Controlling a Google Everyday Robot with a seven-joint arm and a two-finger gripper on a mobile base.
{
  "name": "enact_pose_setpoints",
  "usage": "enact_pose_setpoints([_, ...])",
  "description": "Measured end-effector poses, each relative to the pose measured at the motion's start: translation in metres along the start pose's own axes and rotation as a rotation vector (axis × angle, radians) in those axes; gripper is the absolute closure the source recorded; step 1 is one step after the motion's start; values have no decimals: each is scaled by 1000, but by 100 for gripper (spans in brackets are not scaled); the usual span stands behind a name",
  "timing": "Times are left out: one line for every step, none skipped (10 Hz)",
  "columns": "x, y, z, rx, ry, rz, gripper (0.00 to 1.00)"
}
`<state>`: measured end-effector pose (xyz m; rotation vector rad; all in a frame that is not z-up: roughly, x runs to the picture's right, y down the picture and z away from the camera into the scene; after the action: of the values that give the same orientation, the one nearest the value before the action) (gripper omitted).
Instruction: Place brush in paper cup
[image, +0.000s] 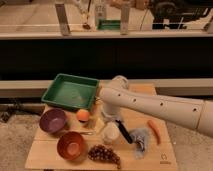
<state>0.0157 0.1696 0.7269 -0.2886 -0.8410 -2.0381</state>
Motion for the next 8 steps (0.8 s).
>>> enact_pose_setpoints([0, 2, -2, -9, 1, 12, 20])
enact_pose_setpoints([1, 2, -3, -16, 1, 24, 20])
enact_pose_setpoints([2, 3, -3, -16, 2, 35, 20])
enact_pose_setpoints([2, 6, -5, -13, -1, 60, 20])
enact_pose_setpoints([3, 5, -6, -8, -8, 67, 20])
enact_pose_setpoints([6, 3, -7, -4, -11, 69, 20])
enact_pose_setpoints([7, 3, -8, -1, -17, 75, 20])
enact_pose_setpoints([6, 4, -8, -1, -17, 76, 20])
